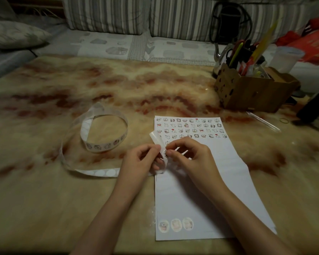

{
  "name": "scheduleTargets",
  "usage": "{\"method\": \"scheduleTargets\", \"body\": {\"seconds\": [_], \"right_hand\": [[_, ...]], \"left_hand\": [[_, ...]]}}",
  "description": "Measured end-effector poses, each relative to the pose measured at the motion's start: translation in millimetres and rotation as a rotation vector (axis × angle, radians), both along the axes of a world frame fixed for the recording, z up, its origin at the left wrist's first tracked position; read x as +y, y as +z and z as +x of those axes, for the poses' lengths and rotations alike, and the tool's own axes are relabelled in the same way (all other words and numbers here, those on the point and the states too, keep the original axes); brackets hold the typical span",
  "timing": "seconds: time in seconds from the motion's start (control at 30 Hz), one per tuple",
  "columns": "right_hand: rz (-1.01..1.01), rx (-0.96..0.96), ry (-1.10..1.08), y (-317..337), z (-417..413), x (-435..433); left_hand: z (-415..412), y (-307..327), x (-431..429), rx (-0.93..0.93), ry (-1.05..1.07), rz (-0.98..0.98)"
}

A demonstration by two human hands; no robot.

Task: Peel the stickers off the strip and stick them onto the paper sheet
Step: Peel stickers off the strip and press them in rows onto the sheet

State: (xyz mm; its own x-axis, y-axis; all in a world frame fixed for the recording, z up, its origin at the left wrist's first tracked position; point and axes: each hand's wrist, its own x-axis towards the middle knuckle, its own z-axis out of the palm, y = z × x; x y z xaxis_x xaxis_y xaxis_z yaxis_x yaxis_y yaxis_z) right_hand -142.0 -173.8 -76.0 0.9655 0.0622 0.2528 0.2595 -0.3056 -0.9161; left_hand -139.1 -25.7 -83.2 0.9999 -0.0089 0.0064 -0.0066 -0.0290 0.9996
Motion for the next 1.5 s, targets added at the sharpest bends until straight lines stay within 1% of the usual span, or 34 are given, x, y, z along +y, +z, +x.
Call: {"method": "scheduleTargets", "body": {"seconds": [0.3, 0.4, 0.57, 0.67, 0.73, 0.83, 0.93, 1.03, 1.13, 1.33, 1.5], "right_hand": [[-0.004, 0.001, 0.021, 1, -2, 0], [-0.071, -0.043, 0.009, 1, -3, -1], [-0.206, -0.104, 0.006, 0, -5, -2], [-0.218, -0.114, 0.028, 1, -7, -3], [-0.156, -0.1, 0.043, 5, -10, -4], [0.007, -0.019, 0.024, 14, -8, -12], [0.115, 0.191, -0.099, 20, 10, -37], [0.027, 0.324, -0.202, 20, 28, -66], [-0.059, 0.393, -0.243, 24, 39, -77], [-0.144, 0.416, -0.257, 19, 53, -71], [-0.148, 0.407, -0.281, 13, 56, -72]], "left_hand": [[-3, 4, 0, -0.02, 0.004, 0.006], [-4, 4, 0, -0.002, 0.003, -0.01], [-4, 3, 0, -0.011, 0.015, 0.023], [-5, 3, 0, -0.065, 0.039, 0.104], [-6, 3, 2, -0.126, 0.067, 0.2], [-5, -1, 4, -0.148, 0.114, 0.28], [-6, -4, 4, -0.162, 0.14, 0.326], [-8, -4, 4, -0.176, 0.111, 0.377], [-8, -6, 4, -0.167, 0.1, 0.412], [-9, -6, 4, -0.157, 0.09, 0.41], [-8, -7, 4, -0.154, 0.088, 0.429]]}}
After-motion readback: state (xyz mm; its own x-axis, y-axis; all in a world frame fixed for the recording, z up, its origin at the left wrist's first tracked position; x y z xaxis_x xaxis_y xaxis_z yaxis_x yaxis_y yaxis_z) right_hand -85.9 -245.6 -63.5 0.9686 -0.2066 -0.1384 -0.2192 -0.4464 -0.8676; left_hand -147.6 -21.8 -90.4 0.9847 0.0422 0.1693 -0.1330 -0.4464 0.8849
